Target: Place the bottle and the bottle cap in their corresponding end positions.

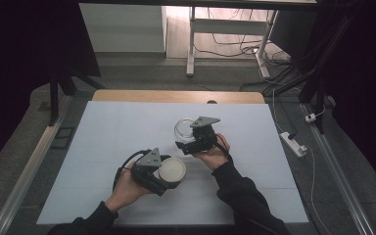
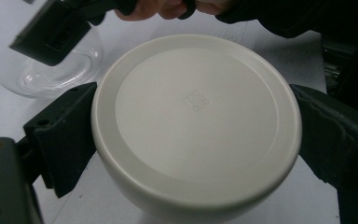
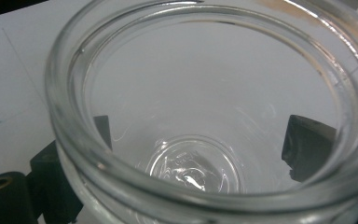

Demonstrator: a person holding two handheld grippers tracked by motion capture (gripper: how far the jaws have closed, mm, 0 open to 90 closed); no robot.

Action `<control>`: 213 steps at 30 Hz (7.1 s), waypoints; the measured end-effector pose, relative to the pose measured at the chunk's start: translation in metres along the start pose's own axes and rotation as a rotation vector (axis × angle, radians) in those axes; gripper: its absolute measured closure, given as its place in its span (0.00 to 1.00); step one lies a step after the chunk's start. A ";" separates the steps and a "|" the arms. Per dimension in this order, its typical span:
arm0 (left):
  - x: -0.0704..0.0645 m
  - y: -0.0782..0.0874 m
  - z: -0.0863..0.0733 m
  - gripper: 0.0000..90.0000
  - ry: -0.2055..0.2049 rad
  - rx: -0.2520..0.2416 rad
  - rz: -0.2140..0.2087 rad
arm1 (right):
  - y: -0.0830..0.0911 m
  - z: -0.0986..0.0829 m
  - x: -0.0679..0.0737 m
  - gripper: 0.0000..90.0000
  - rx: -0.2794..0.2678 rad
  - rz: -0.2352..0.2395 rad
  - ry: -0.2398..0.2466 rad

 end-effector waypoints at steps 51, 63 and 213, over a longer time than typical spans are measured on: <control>0.014 -0.070 -0.026 0.08 -0.051 0.206 0.057 | -0.049 0.000 -0.015 0.07 0.054 -0.034 0.010; 0.016 -0.072 -0.027 0.08 -0.037 0.234 0.042 | -0.049 -0.001 -0.015 0.07 0.055 -0.029 -0.001; -0.012 0.141 -0.170 0.00 0.427 0.058 0.280 | 0.191 -0.187 0.018 0.00 0.081 -0.195 -0.262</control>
Point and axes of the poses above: each handheld gripper's, and its own axes: y roughly backward along the jaws, z roughly out of its top, x roughly to its left, the point moved 6 cm from there along -y, roughly forward along the jaws, and after that the axes turned 5 degrees about x, right-handed, at the moved point
